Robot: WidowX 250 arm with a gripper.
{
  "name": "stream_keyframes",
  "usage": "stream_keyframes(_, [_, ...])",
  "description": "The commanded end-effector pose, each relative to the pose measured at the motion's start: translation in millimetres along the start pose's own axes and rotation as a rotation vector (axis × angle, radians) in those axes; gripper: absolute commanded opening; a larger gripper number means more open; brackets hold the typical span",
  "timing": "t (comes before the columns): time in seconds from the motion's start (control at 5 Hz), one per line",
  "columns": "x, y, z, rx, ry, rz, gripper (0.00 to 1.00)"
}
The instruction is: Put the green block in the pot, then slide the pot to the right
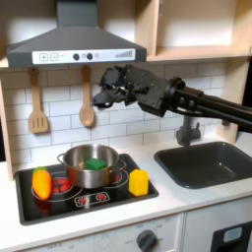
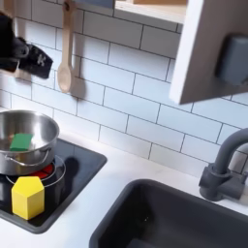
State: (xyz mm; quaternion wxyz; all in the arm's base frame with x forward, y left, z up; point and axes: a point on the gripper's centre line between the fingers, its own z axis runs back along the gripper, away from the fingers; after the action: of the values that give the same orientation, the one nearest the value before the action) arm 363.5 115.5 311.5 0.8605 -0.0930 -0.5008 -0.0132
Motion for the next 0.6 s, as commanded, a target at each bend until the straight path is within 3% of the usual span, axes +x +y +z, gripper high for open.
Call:
stream_keyframes(0.0, [23.9, 8.1, -9.7, 0.014, -0.102, -0.021, 0.0])
stream_keyframes(0.2, [27.3, 13.5, -9.8, 0.022, -0.115, -0.011, 0.0])
stream_keyframes(0.4, [36.1, 13.0, -8.4, 0.007, -0.151, -0.019, 0.0])
